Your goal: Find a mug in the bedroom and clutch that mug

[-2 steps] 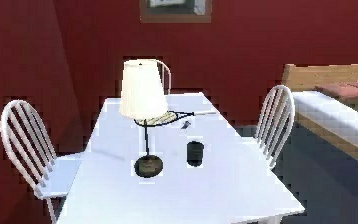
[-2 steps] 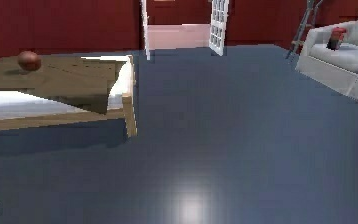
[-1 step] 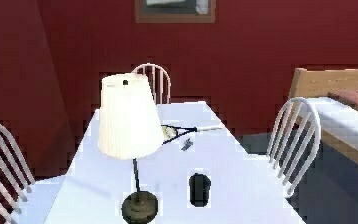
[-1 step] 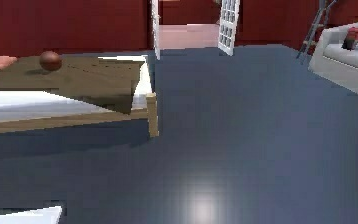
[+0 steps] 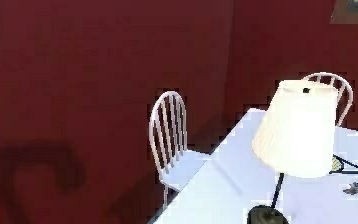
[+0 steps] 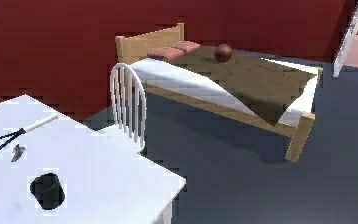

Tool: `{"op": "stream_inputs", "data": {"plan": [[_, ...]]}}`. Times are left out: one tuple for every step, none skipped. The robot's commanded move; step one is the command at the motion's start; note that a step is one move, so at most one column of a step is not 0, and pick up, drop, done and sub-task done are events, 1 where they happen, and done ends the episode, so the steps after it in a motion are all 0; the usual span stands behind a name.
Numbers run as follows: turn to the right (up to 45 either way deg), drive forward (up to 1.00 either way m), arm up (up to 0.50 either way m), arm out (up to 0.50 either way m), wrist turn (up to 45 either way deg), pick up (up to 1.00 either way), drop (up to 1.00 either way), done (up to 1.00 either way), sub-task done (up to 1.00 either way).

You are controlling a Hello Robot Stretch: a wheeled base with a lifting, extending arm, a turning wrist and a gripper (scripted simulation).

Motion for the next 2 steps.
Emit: {"op": "stream_inputs", "data": {"plan": [[-33.0, 0.0, 0.0, 0.0, 0.0, 0.0, 0.0, 0.0, 0.0], [0.0, 0.0, 0.5, 0.0, 0.0, 0.0, 0.0, 0.0, 0.0]]}}
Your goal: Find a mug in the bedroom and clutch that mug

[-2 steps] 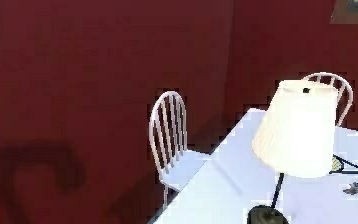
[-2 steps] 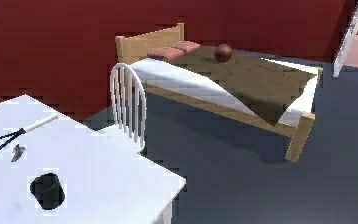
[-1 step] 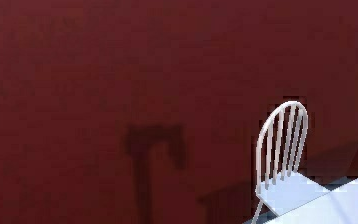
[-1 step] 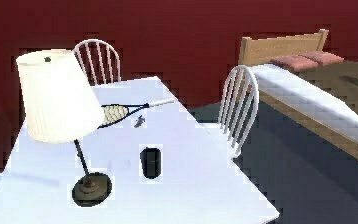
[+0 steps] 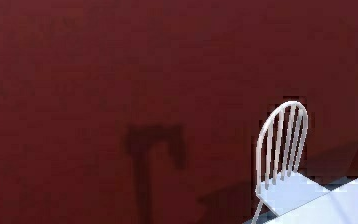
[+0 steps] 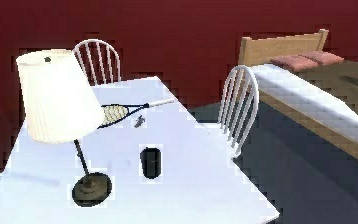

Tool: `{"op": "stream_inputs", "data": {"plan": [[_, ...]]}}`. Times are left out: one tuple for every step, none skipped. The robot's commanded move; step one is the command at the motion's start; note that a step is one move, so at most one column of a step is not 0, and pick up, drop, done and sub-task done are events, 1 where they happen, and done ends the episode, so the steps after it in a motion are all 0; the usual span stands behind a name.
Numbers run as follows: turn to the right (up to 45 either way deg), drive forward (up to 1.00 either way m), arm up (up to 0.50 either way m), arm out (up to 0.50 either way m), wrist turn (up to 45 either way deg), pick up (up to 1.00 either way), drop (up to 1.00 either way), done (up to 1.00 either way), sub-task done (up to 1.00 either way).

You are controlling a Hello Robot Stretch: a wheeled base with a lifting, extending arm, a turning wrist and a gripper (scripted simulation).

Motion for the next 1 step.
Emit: {"op": "stream_inputs", "data": {"plan": [[0.0, 0.0, 0.34, 0.0, 0.0, 0.0, 0.0, 0.0, 0.0]]}}
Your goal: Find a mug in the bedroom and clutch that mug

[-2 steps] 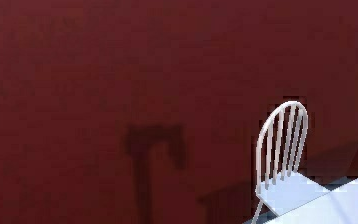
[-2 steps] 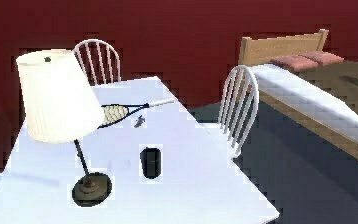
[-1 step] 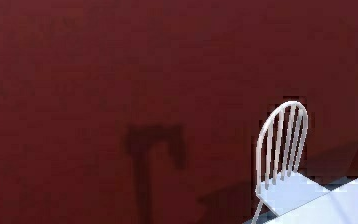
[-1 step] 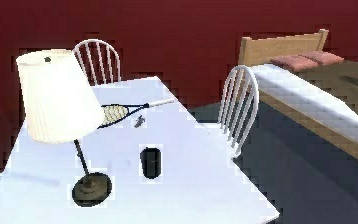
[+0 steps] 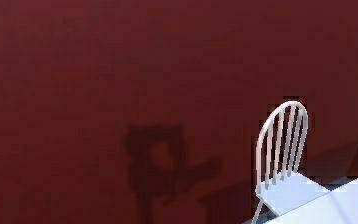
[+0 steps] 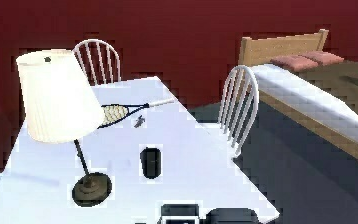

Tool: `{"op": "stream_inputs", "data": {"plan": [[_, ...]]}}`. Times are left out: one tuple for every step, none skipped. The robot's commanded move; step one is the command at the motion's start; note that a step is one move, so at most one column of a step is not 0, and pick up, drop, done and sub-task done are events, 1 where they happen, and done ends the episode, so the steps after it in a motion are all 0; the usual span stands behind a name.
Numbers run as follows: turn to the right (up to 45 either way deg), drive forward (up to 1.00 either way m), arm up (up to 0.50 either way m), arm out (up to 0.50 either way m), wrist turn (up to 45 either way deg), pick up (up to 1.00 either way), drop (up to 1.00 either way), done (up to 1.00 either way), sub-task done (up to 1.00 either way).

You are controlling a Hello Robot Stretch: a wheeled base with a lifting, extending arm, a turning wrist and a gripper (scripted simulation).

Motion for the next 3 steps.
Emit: {"op": "stream_inputs", "data": {"plan": [[0.0, 0.0, 0.0, 0.32, 0.0, 0.0, 0.0, 0.0, 0.0], [0.0, 0.0, 0.0, 0.0, 45.0, 0.0, 0.0, 0.0, 0.0], [0.0, 0.0, 0.0, 0.0, 45.0, 0.0, 0.0, 0.0, 0.0]]}}
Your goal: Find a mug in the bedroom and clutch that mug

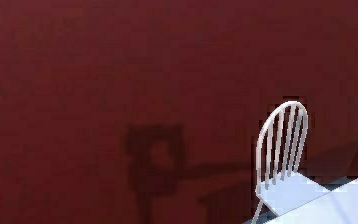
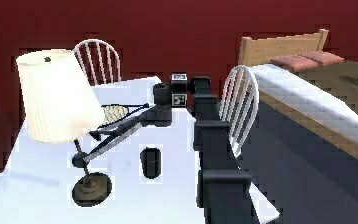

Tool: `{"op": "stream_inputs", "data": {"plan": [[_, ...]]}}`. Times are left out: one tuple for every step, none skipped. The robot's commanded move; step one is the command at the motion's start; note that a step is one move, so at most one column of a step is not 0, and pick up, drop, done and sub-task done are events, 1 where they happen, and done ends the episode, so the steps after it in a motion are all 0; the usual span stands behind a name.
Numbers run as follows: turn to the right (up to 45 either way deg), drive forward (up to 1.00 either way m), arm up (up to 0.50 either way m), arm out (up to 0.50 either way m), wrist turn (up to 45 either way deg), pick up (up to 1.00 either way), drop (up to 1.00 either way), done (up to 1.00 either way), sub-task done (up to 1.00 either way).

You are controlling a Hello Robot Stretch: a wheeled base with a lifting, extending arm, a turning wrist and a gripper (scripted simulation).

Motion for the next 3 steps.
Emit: {"op": "stream_inputs", "data": {"plan": [[0.0, 0.0, 0.0, 0.0, 45.0, 0.0, 0.0, 0.0, 0.0], [0.0, 0.0, 0.0, 0.0, 18.0, 0.0, 0.0, 0.0, 0.0], [0.0, 0.0, -0.3, 0.0, 0.0, 0.0, 0.0, 0.0, 0.0]]}}
